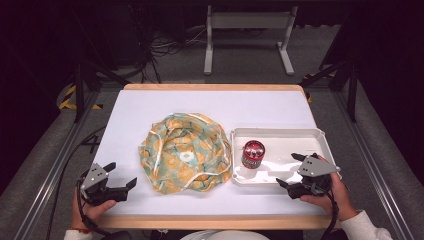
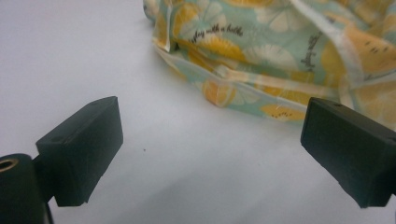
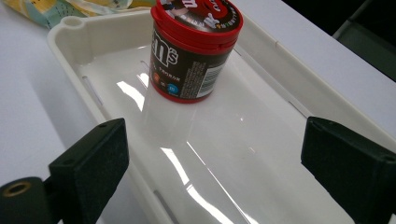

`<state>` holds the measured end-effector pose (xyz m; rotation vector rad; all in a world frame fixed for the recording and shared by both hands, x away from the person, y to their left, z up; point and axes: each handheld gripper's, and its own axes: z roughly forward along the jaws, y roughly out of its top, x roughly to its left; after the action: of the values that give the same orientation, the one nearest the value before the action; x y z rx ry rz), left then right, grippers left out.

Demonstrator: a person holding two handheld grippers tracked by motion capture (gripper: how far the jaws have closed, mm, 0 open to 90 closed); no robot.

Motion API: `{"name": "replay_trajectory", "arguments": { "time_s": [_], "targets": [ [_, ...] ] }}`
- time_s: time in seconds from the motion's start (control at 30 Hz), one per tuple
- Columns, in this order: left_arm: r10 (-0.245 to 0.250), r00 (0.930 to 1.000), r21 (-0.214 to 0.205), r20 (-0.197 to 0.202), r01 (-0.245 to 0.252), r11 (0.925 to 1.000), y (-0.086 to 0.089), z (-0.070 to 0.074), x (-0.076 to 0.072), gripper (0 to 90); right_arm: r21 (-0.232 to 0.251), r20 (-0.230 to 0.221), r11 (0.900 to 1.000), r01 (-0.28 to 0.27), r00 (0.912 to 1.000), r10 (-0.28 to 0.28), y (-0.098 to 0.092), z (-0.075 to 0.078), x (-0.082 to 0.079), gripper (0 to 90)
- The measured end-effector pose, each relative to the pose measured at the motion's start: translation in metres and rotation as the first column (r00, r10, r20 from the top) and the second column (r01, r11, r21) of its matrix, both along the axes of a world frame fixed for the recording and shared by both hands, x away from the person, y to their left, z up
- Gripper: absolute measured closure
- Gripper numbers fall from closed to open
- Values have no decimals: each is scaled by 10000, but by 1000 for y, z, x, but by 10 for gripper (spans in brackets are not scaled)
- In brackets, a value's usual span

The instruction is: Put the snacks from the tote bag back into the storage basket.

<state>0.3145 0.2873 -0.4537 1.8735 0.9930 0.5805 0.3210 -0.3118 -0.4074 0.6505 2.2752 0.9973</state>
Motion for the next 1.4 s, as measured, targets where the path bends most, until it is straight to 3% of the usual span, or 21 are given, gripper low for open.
{"name": "replay_trajectory", "arguments": {
  "time_s": [0.07, 0.33, 0.6, 1.03, 1.4],
  "targets": [
    [104, 9999, 277, 119, -107, 9996, -2, 2, -3, 65, 24, 6, 10000, 18, 10000, -18, 0, 0, 0, 83],
    [145, 9995, 95, 269, -147, 9998, 0, 3, -10, 62, -113, 42, 9999, -118, 9999, 119, 6, 0, 3, 83],
    [163, 9995, 258, 280, -170, 9995, -1, 3, -14, 61, -236, 77, 9995, -217, 9997, 219, 12, 1, 4, 83],
    [111, 9997, 397, 220, -120, 9991, -5, 5, -14, 62, -194, 86, 9995, -242, 9997, 244, 10, 0, 5, 83],
    [152, 9999, 607, -71, -147, 9980, -10, 7, -11, 69, -137, -17, 9997, -212, 9998, 212, 9, -1, 7, 83]
  ]
}}
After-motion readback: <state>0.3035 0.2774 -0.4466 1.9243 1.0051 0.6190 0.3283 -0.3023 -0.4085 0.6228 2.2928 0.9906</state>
